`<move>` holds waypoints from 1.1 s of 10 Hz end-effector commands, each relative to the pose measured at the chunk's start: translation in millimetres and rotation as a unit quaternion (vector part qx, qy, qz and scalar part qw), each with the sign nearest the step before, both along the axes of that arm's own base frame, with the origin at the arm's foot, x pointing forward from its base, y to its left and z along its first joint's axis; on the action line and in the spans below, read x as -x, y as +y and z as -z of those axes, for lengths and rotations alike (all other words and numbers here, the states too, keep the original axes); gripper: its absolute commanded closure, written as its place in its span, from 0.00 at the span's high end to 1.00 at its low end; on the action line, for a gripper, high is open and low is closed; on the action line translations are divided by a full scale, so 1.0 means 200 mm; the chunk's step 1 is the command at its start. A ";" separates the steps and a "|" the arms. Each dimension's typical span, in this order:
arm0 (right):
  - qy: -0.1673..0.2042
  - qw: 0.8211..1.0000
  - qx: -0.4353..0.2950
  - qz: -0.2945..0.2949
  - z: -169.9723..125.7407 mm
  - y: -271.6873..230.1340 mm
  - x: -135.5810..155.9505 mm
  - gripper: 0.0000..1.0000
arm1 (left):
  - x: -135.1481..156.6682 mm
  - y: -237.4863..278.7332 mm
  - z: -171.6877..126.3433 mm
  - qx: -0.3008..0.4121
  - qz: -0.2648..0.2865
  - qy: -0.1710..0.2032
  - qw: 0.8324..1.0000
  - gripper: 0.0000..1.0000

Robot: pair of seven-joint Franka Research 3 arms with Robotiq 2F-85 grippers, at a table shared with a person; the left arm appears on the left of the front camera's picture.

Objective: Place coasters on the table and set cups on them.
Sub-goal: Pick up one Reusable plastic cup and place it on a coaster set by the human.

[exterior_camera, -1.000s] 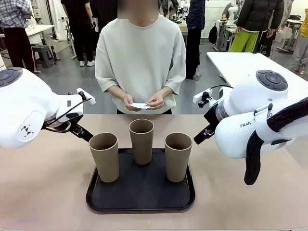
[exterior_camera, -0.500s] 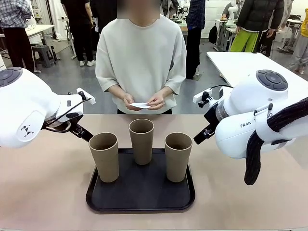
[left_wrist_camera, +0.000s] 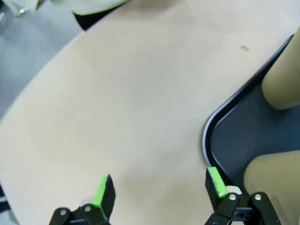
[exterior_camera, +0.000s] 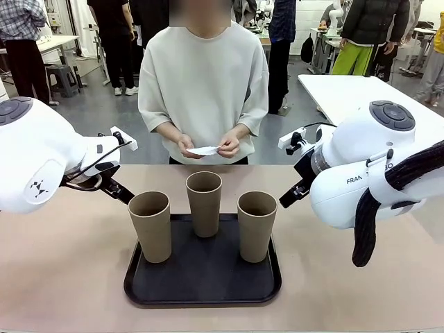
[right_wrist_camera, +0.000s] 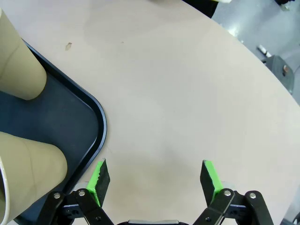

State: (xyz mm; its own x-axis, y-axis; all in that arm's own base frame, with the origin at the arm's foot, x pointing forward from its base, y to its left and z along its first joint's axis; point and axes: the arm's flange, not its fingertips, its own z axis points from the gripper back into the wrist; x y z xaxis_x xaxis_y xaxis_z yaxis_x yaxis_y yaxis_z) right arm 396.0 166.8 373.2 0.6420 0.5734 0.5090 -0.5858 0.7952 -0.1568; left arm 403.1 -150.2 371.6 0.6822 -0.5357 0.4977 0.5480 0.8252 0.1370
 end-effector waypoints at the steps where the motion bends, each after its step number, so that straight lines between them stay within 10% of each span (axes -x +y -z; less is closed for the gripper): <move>1: 0.028 0.999 -0.003 -0.025 -0.07 -0.02 0.02 1.00 | 0.00 0.00 0.00 0.000 0.000 0.000 1.000 1.00; 4: 0.029 0.999 0.016 0.031 -0.32 -0.08 0.15 1.00 | 0.18 0.14 -0.38 -0.007 -0.034 -0.012 0.999 1.00; 9: 0.122 0.989 0.076 0.041 -0.40 -0.17 0.71 1.00 | 0.69 0.27 -0.44 -0.027 0.017 0.137 0.990 1.00; 11: 0.119 0.989 0.072 0.044 -0.54 -0.14 0.48 1.00 | 0.47 0.20 -0.59 -0.030 0.021 0.121 0.992 1.00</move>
